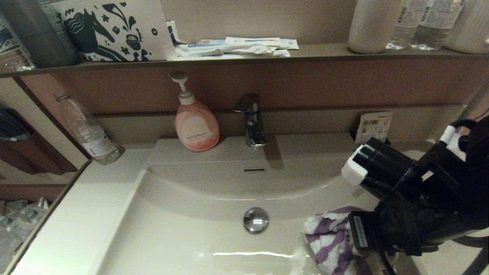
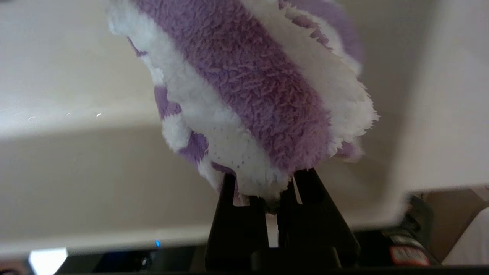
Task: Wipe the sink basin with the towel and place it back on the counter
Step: Wipe the sink
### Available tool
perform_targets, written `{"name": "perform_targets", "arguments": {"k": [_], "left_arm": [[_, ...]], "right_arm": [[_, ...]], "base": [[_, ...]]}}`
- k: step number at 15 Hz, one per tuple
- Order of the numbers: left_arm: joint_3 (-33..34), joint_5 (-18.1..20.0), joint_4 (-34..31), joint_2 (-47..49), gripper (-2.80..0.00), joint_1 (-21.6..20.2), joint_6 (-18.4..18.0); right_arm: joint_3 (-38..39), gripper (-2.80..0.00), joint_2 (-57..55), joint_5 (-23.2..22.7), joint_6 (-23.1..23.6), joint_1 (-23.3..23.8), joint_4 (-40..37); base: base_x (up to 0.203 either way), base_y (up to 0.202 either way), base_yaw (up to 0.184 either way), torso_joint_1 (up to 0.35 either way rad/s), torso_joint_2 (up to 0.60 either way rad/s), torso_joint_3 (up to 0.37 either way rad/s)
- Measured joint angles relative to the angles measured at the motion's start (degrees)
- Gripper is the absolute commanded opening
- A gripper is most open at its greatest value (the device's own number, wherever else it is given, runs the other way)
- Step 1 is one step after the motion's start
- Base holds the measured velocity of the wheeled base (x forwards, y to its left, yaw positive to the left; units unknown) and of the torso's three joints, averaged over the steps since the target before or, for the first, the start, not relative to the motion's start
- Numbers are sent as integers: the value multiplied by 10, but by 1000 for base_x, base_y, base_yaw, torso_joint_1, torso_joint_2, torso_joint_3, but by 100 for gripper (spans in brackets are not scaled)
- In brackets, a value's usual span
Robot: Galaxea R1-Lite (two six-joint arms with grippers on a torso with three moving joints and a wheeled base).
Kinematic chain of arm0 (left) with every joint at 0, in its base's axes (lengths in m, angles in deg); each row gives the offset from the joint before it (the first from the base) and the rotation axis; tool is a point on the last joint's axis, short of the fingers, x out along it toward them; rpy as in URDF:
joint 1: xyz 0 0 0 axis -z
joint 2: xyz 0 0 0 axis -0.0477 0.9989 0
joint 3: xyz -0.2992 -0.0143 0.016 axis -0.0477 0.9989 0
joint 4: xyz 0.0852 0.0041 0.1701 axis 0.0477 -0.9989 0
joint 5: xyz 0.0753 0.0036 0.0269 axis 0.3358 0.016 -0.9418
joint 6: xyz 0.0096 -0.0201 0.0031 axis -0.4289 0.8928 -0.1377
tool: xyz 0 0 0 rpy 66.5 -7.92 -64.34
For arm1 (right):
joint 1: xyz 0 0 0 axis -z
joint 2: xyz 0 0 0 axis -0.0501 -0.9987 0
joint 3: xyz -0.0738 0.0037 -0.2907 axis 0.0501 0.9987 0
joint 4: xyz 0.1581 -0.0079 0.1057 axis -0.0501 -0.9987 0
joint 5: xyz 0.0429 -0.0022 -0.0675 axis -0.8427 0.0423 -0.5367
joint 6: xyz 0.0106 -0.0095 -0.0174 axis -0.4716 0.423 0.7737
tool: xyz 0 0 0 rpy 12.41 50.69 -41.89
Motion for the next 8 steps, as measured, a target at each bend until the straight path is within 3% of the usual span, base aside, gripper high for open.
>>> {"name": "perform_targets", "arguments": {"k": [4,8], "left_arm": [[0,0,0,0,-280,0,0],[0,0,0,0,-280,0,0]], "right_arm": [[62,-280,-44,32,2,-2,86],[129,-280,-69,34,24,-1,196]], "base": [[0,0,0,0,0,0],[0,0,0,0,0,0]]}}
